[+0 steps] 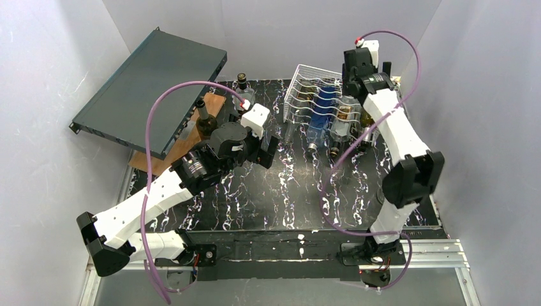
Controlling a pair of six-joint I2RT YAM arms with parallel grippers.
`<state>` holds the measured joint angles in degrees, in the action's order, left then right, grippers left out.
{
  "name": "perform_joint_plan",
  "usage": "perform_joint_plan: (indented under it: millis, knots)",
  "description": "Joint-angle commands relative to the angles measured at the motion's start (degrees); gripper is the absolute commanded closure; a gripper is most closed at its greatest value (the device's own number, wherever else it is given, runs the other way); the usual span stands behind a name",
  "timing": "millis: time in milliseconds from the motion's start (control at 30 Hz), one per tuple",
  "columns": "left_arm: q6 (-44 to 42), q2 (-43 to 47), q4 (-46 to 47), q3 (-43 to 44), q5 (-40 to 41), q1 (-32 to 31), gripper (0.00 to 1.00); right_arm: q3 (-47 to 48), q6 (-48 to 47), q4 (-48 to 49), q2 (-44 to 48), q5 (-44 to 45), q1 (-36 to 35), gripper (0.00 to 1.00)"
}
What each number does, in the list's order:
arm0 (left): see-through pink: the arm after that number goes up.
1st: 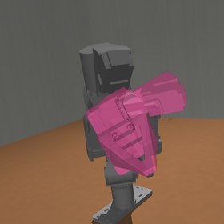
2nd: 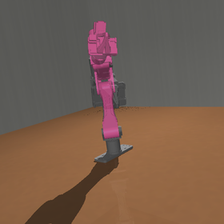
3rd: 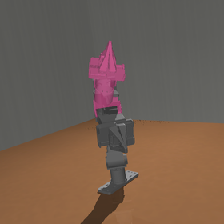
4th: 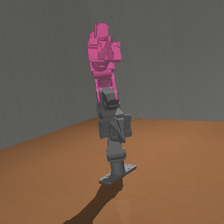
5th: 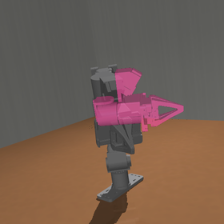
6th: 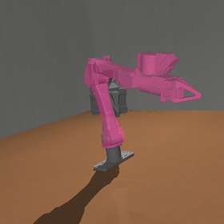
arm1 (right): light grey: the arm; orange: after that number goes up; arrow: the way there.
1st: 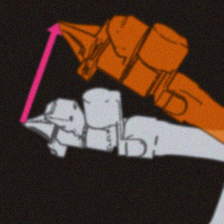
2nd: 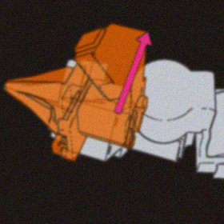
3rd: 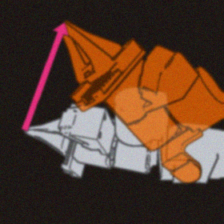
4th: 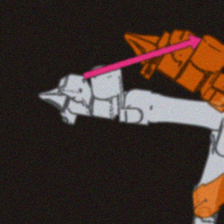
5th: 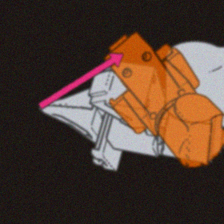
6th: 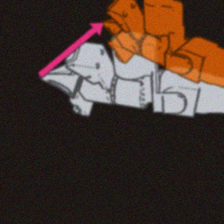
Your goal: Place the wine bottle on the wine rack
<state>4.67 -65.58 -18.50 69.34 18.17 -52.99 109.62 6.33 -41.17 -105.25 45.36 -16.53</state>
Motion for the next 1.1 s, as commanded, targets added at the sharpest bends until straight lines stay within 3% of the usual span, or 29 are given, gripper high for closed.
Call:
perform_joint_plan:
  millis: [0,133,367,800,1067]
  knots:
    - [0.6,1.1,-0.9,0.6,-0.6,0.2,0.01,-9.1,3.6,1.3,12.3,-14.4,-1.7,0.02]
    - [0.6,1.0,-0.9,0.7,-0.4,0.3,0.01,-14.7,6.3,2.5,20.5,-22.0,-1.7,0.02]
    - [1.1,0.7,-1.2,0.9,-1.6,0.2,0.0,-16.5,5.8,-3.7,32.7,-19.7,-1.7,0.02]
    - [1.7,1.5,-1.6,1.3,-2.3,0.2,0.01,-20.2,10.9,-18.4,45.4,7.3,-1.7,0.02]
    - [1.8,2.0,-1.7,1.3,-2.9,0.2,0.01,-28.3,17.3,-19.7,45.9,15.9,-0.4,0.02]
